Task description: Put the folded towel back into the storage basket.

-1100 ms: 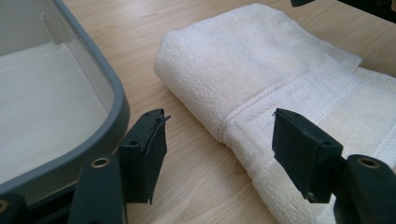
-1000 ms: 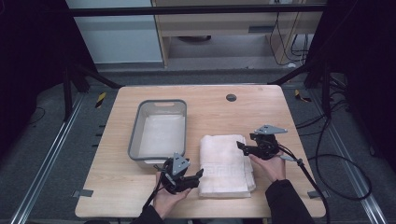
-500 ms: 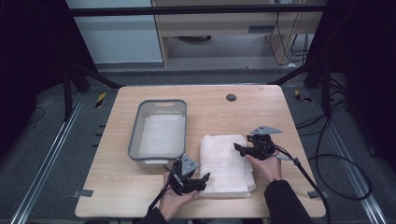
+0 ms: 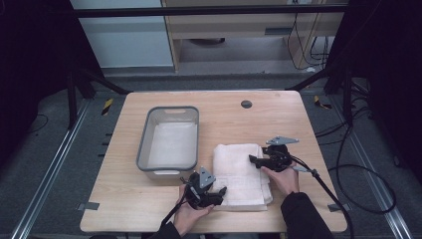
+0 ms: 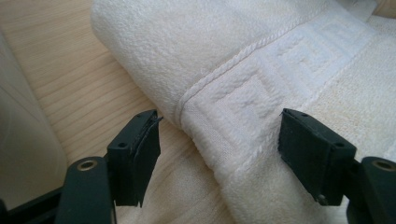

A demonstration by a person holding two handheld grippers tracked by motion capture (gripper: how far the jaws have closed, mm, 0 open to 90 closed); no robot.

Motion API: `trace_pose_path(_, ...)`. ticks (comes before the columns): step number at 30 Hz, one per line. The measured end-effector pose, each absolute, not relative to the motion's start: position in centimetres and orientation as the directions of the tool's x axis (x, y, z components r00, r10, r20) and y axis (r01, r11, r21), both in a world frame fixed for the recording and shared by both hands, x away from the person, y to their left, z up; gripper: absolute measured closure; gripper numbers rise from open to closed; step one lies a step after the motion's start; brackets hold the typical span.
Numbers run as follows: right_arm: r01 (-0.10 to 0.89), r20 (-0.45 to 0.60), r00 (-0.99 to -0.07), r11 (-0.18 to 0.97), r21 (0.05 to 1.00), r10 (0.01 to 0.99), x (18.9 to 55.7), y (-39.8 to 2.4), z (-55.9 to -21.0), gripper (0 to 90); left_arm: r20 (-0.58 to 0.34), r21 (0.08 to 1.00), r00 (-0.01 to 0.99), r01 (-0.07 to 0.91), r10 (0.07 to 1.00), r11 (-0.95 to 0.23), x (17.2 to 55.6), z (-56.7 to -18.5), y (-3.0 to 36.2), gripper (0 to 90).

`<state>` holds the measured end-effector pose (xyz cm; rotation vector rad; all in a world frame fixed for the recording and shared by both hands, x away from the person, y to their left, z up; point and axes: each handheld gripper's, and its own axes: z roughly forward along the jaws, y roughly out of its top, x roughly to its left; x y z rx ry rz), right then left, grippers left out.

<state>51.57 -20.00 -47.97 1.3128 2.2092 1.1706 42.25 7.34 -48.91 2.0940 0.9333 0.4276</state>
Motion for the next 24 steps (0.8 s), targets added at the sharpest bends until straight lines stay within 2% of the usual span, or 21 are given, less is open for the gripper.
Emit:
trace_pose_path(8, 0.596, 0.134, -0.529, 0.254, 0.762, 0.838, 51.6, -19.8, -48.4, 33.5, -0.025, 0.761, 0.674, 0.491, 0.738, -0.423, 42.4, -49.4, 7.1, 32.2)
trace_pose_path(16, 0.617, 0.14, -0.522, 0.258, 0.743, 0.842, 51.8, -19.4, -49.0, 34.2, -0.079, 0.742, 0.673, 0.532, 0.736, -0.407, 42.8, -49.5, 7.2, 35.4)
trace_pose_path(24, 0.67, 0.208, -0.494, 0.217, 0.71, 0.844, 52.0, -19.5, -49.4, 38.5, -0.14, 0.722, 0.67, 0.573, 0.729, -0.388, 43.2, -49.6, 7.2, 40.9)
